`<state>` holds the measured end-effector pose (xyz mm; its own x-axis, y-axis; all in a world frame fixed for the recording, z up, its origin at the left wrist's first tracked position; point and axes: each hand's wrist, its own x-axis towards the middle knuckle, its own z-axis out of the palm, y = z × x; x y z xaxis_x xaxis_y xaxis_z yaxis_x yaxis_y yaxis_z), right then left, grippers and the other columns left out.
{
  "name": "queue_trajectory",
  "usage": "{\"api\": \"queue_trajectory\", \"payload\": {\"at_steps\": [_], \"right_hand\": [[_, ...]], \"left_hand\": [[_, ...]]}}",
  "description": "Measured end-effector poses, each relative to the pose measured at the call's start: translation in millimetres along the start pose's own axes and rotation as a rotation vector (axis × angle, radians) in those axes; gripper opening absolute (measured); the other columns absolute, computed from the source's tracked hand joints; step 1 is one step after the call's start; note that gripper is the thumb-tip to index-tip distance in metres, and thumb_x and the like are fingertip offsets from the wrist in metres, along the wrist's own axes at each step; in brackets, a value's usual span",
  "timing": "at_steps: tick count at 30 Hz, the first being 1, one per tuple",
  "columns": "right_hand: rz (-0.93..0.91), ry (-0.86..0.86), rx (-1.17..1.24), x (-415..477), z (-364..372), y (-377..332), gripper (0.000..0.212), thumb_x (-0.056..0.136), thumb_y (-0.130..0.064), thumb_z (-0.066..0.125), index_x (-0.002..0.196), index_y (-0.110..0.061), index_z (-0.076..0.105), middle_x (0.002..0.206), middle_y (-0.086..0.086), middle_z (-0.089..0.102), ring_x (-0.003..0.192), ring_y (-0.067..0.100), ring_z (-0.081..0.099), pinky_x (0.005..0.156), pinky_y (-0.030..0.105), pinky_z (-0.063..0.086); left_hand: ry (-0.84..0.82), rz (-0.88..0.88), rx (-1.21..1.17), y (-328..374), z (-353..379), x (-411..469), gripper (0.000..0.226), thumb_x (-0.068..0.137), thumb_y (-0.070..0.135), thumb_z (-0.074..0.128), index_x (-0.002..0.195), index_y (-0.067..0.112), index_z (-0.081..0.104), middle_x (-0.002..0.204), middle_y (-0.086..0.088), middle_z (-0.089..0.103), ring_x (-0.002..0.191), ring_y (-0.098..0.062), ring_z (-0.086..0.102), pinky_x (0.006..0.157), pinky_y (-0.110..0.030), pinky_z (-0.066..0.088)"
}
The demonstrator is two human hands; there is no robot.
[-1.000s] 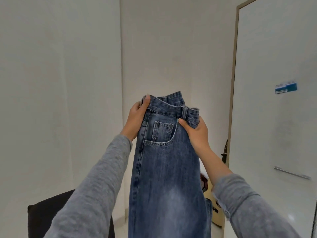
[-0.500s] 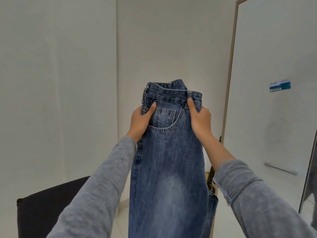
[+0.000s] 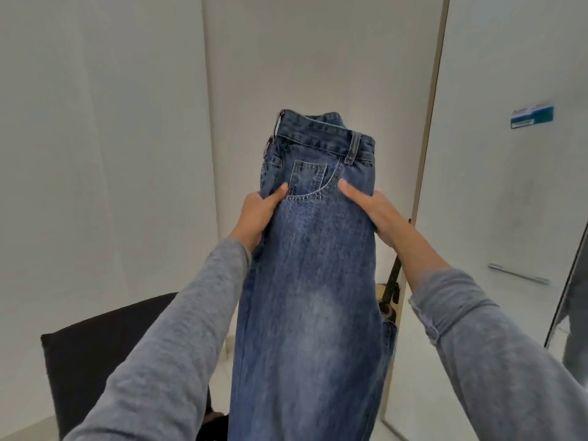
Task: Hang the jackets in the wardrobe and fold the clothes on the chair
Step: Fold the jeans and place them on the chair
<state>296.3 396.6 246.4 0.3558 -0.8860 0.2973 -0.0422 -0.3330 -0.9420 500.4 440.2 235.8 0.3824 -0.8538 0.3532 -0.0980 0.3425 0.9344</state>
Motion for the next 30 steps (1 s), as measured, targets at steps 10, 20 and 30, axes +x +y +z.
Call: {"api": "queue_trajectory", "payload": {"at_steps": [10,20,30], "right_hand": [[0.011,0.203,0.132,11.7,25.5,23.8,0.044,0.083,-0.033,0.07,0.117,-0.007,0.059,0.104,0.002,0.062,0.082,0.012,0.059,0.064,0.022,0.047],[-0.156,-0.011,0.349,28.9,28.5,15.2,0.028,0.087,-0.024,0.065,0.11,-0.009,0.062,0.109,0.008,0.067,0.101,0.023,0.064,0.088,0.037,0.053],[0.253,-0.052,0.036,20.2,41.3,89.7,0.028,0.087,-0.034,0.063,0.103,-0.011,0.069,0.111,0.008,0.068,0.1,0.022,0.063,0.093,0.035,0.049]], "left_hand": [[-0.349,-0.271,-0.191,-32.1,-53.4,-22.1,0.051,0.076,0.052,0.066,0.113,0.016,0.067,0.113,-0.005,0.069,0.1,-0.017,0.068,0.08,-0.028,0.056],[-0.055,-0.224,-0.479,-54.1,-58.3,-31.8,0.033,0.092,0.025,0.058,0.118,0.006,0.062,0.105,-0.008,0.071,0.096,-0.018,0.067,0.088,-0.033,0.052],[0.19,-0.216,-0.128,-39.1,-58.0,-7.2,0.018,0.088,0.009,0.063,0.104,0.002,0.059,0.096,-0.007,0.062,0.1,-0.024,0.059,0.075,-0.027,0.052]]}}
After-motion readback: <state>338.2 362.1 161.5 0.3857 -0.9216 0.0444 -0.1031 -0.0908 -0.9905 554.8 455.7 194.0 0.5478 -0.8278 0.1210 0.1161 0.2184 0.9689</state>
